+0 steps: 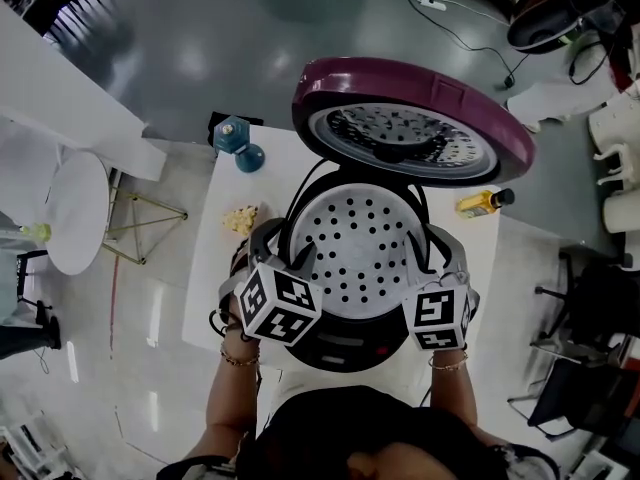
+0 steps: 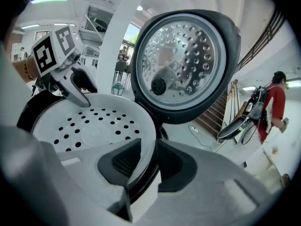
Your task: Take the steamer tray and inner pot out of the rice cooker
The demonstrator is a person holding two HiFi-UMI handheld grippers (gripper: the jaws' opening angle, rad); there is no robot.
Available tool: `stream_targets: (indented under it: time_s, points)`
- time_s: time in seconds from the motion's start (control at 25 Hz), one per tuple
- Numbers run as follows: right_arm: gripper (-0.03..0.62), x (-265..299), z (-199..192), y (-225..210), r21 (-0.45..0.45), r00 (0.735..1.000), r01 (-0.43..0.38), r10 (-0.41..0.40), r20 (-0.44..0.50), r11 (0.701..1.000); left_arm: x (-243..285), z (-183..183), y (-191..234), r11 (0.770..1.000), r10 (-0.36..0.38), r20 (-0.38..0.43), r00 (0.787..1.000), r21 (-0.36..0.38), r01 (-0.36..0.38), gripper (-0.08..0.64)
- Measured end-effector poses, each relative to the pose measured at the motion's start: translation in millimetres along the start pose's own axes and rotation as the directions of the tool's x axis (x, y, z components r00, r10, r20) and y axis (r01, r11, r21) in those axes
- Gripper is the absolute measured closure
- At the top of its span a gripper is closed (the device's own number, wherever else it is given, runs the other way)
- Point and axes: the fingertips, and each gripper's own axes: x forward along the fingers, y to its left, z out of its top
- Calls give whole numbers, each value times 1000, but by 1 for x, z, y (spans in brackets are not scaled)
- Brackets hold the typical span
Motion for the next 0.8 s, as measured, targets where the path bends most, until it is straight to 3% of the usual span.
stream_targets:
  time_s: [0.28,0.48,0.8]
  points:
    - [512,-25,29,-9,65,986,41,-50,156,997,-8,5,4,999,30,27,999,-17,-30,332]
    - [525,-50,68,-17,77,918,60,-85,388,995,-26,15,9,997,34,96,995,-78,-27,372]
    - [526,-80,80,-14,127,876,54,-108,471,990,-59,23,5,992,50,162,986,-126,-30,423]
